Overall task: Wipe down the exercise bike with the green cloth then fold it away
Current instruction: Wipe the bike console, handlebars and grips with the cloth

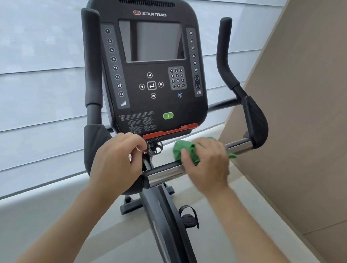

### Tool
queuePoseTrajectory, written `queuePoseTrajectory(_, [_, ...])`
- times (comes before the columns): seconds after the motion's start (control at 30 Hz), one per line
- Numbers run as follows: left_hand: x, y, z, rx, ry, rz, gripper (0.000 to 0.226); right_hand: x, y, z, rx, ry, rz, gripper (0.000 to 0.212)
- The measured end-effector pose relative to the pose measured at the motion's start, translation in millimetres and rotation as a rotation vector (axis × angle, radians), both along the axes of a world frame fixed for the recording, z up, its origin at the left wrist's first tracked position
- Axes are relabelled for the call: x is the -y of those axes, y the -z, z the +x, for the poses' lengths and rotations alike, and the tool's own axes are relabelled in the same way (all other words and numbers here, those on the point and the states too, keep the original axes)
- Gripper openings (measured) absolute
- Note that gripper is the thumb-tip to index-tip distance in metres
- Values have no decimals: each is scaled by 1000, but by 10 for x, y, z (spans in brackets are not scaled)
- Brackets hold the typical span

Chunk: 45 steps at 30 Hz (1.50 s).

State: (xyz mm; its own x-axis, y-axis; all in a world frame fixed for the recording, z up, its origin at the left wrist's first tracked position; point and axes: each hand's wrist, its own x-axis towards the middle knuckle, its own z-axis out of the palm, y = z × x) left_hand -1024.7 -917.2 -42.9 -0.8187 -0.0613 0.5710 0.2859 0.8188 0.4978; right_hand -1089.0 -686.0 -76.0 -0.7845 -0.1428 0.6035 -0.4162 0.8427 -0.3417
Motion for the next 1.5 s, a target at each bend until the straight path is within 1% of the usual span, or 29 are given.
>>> queuePoseTrajectory(0.07, [10,-12,9,-38,-8,129,23,372,62,301,15,-16,-12,31])
queuePoseTrajectory(0.13, [15,-38,3,-42,-13,226,22,622,113,559,1,-77,1,28])
queuePoseTrajectory(0.2, [-3,-52,-4,-21,-4,219,20,743,196,781,-6,-176,11,36])
queuePoseTrajectory(0.27, [-12,-55,-1,-18,-2,185,20,701,262,841,-53,-269,69,47])
queuePoseTrajectory(0.33, [-10,-55,-9,-16,-2,182,21,492,267,676,-117,-315,135,47])
queuePoseTrajectory(0.37, [-3,-54,-20,-10,-3,180,21,336,247,504,-132,-292,128,42])
queuePoseTrajectory(0.43, [7,-43,-27,5,-4,161,21,-14,129,91,-111,-163,89,32])
queuePoseTrajectory(0.5, [7,-40,-17,17,-10,148,21,-288,7,-263,-45,-24,131,35])
queuePoseTrajectory(0.57, [12,-39,-10,29,-19,140,22,-437,-38,-480,6,37,167,39])
queuePoseTrajectory(0.63, [22,-41,-11,35,-20,138,21,-463,-80,-543,36,59,139,40])
queuePoseTrajectory(0.73, [23,-51,8,31,-11,133,21,-354,-123,-421,24,92,82,40])
queuePoseTrajectory(0.83, [23,-63,27,24,3,140,21,-52,-123,-107,35,29,78,39])
queuePoseTrajectory(0.93, [21,-61,27,23,1,135,20,311,-101,293,82,-45,-51,34])
queuePoseTrajectory(1.03, [27,-62,25,19,3,161,19,522,-126,603,131,-206,-156,32])
queuePoseTrajectory(1.1, [49,-58,15,13,15,205,20,531,-235,688,222,-254,-333,30])
queuePoseTrajectory(1.2, [74,-47,3,4,39,277,20,414,-527,663,369,-231,-648,23])
queuePoseTrajectory(1.23, [73,-48,9,2,40,275,20,372,-604,651,372,-237,-707,20])
queuePoseTrajectory(1.27, [69,-49,18,3,40,267,20,351,-670,655,325,-239,-719,18])
queuePoseTrajectory(1.3, [63,-51,21,6,37,261,20,357,-711,663,246,-234,-688,17])
queuePoseTrajectory(1.37, [59,-51,24,18,27,262,20,400,-723,687,130,-217,-548,24])
queuePoseTrajectory(1.43, [65,-50,21,21,17,271,20,451,-693,701,174,-218,-458,27])
queuePoseTrajectory(1.5, [67,-50,24,22,16,274,20,427,-712,776,266,-179,-443,38])
